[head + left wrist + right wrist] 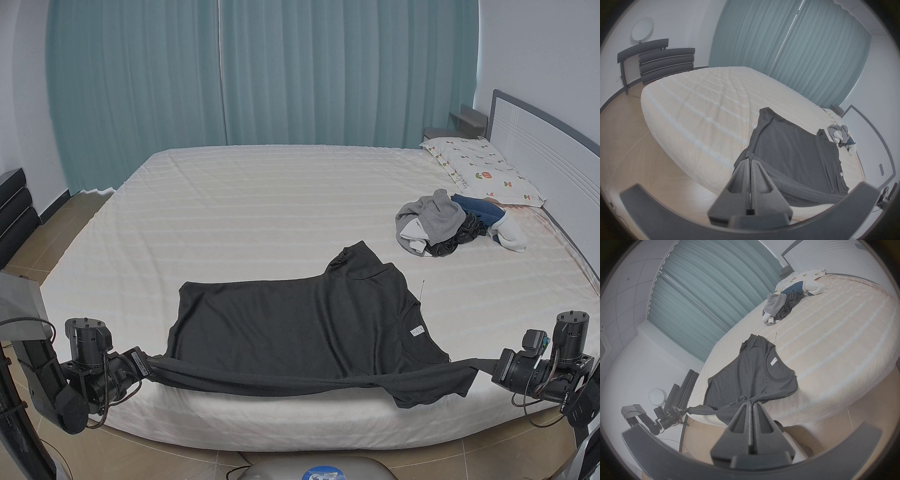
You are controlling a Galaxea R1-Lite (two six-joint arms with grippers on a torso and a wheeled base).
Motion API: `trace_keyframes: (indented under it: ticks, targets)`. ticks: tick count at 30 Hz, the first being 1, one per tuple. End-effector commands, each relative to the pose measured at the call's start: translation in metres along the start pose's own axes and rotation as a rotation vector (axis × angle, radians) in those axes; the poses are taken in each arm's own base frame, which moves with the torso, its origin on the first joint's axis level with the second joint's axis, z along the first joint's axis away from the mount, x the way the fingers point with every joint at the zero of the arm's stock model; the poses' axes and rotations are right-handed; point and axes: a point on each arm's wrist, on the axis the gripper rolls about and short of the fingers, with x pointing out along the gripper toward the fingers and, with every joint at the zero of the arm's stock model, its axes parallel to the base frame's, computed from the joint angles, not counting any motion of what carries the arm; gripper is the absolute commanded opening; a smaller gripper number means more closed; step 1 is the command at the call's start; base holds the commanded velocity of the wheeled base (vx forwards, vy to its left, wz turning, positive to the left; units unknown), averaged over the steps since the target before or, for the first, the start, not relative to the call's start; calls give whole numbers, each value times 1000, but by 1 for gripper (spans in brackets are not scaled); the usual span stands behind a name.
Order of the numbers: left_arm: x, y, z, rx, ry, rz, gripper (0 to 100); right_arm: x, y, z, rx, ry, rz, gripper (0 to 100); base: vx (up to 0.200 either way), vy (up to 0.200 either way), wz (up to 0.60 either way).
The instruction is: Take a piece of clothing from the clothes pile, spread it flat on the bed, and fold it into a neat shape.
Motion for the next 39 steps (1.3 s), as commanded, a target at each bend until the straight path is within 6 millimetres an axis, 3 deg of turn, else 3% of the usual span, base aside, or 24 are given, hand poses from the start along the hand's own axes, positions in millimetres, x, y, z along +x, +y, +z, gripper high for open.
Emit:
trace_keyframes:
  ticks: [1,5,10,14,22,39]
  targets:
    - [-3,3,-4,15,18,12,0,-6,0,-3,-4,9,-5,0,0,0,0]
    - [-1,4,-7,60,34,18,0,-2,-4,-7,-18,54,-36,0,0,0,0]
    - [15,1,-5,58,30,12,0,14,-7,1,-18,48,-38,0,0,0,0]
    - [43,-3,-5,52,26,17,0,43,-12,12,-20,43,-37,0,0,0,0]
    - [73,-11,2,45,-16,-5,0,91,-18,31,-37,3,-49,0,0,0,0]
    - [118,-15,-5,51,4,3,0,143,-36,35,-29,32,-63,0,0,0,0]
